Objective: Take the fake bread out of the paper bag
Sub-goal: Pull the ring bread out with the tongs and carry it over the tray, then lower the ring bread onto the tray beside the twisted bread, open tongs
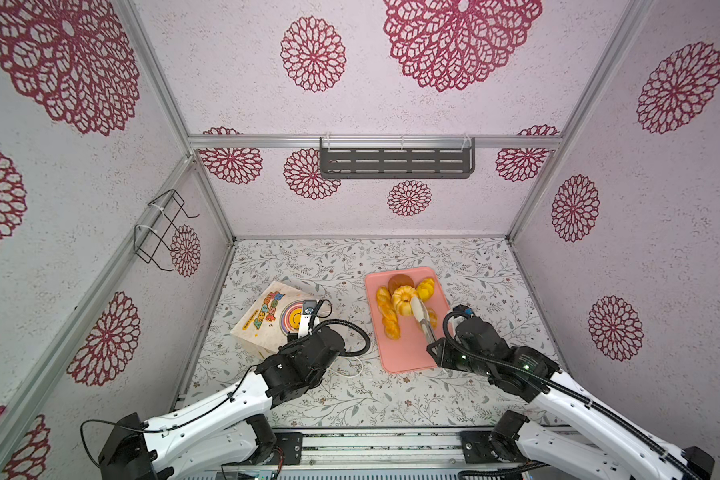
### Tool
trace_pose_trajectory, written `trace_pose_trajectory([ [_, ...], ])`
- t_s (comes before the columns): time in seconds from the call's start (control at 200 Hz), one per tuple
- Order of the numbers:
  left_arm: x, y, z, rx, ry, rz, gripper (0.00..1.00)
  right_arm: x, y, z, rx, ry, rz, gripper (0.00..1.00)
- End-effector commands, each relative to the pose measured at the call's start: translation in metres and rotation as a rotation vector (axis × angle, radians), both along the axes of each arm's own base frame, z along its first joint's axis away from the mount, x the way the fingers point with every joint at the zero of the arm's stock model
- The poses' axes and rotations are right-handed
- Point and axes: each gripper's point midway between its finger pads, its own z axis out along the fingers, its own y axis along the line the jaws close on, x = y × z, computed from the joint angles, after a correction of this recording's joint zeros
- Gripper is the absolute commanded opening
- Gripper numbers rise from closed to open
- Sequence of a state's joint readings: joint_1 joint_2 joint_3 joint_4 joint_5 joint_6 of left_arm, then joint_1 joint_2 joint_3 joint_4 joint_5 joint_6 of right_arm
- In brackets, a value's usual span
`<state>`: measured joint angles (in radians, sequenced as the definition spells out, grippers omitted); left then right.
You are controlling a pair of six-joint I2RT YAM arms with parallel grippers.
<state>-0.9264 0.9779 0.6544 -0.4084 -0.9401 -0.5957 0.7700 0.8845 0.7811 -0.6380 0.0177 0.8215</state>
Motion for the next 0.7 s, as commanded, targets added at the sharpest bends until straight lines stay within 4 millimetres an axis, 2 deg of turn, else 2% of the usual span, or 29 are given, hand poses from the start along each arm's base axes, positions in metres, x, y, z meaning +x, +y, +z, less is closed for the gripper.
trace_pose_trajectory([
  [0.0, 0.0, 0.006, -0.001, -0.031, -0.01, 0.02, 0.0, 0.017, 0.017, 0.018, 0.067, -0.062, 0.066, 0.0],
  [0.105, -0.001, 0.007, -0.004, -0.031, -0.006, 0.021, 0.0, 0.023, 0.023, 0.013, 0.098, -0.047, 0.066, 0.0],
  [0.22, -0.001, 0.008, -0.007, -0.036, -0.004, 0.024, 0.0, 0.022, 0.02, 0.0, 0.087, -0.021, 0.053, 0.0],
  [0.435, 0.0, 0.003, -0.017, -0.044, 0.012, 0.014, 0.0, 0.018, 0.0, -0.033, 0.089, 0.038, -0.005, 0.0],
  [0.696, 0.0, -0.001, -0.015, -0.034, 0.017, -0.015, 0.0, 0.014, -0.028, -0.039, 0.073, 0.055, -0.052, 0.0],
])
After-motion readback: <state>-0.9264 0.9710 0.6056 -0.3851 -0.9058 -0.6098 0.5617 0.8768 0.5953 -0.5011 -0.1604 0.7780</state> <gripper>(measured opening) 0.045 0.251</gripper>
